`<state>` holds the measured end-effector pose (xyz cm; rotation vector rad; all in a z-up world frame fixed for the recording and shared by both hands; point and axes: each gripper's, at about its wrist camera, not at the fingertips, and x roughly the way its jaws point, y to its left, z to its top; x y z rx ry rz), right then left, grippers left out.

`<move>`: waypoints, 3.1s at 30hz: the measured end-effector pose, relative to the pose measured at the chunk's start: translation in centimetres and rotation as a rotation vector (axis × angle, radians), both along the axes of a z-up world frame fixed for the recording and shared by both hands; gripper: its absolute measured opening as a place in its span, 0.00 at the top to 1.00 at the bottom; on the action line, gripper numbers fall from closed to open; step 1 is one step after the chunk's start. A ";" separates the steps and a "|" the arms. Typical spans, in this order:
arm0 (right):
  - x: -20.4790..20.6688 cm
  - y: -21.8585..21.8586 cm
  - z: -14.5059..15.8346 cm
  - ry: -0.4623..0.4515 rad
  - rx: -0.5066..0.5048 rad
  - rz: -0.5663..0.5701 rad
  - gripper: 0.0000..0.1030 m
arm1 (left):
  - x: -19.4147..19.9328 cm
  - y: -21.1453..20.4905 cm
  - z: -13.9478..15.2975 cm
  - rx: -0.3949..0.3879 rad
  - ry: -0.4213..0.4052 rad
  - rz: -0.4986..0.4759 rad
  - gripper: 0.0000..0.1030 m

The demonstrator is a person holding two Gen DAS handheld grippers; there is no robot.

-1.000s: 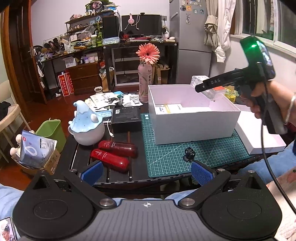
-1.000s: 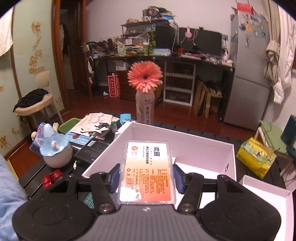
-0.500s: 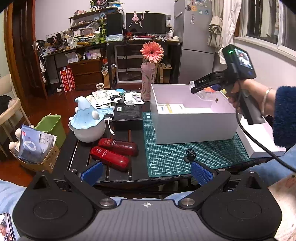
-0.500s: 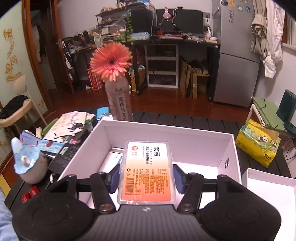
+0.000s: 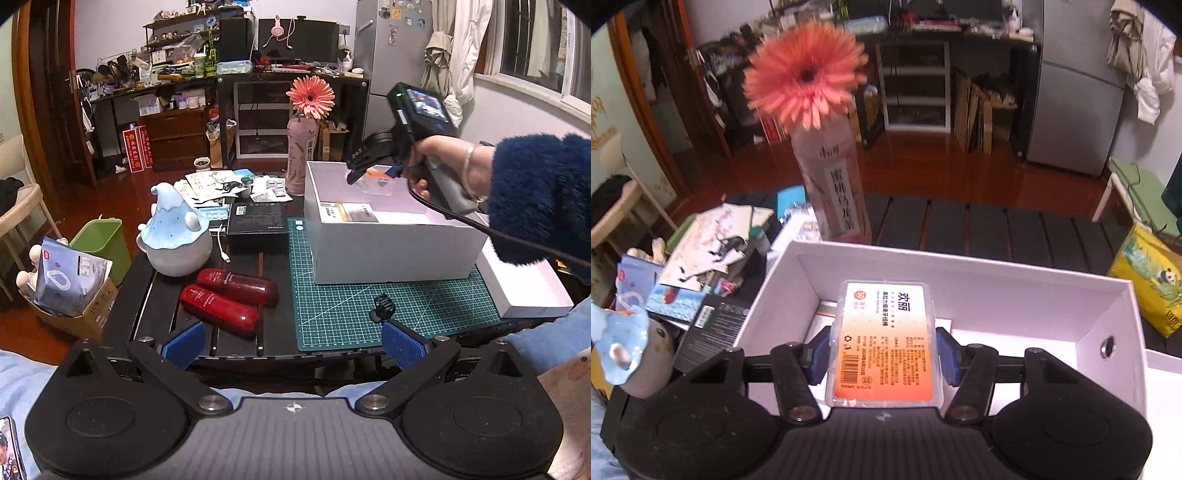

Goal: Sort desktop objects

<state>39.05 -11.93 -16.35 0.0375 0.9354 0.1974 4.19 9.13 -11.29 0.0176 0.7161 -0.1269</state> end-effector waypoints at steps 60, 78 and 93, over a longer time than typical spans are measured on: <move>4.0 1.0 -1.8 0.105 -0.007 -0.019 0.31 | 1.8 -0.2 -1.5 0.025 0.101 -0.006 0.00; 1.6 -2.8 -2.2 0.120 0.028 -0.034 0.84 | 1.3 -0.6 -1.3 0.081 0.072 0.023 0.00; 2.2 -2.9 -3.9 0.130 0.127 -0.075 0.88 | 1.4 -0.8 -1.4 0.095 0.072 0.021 0.00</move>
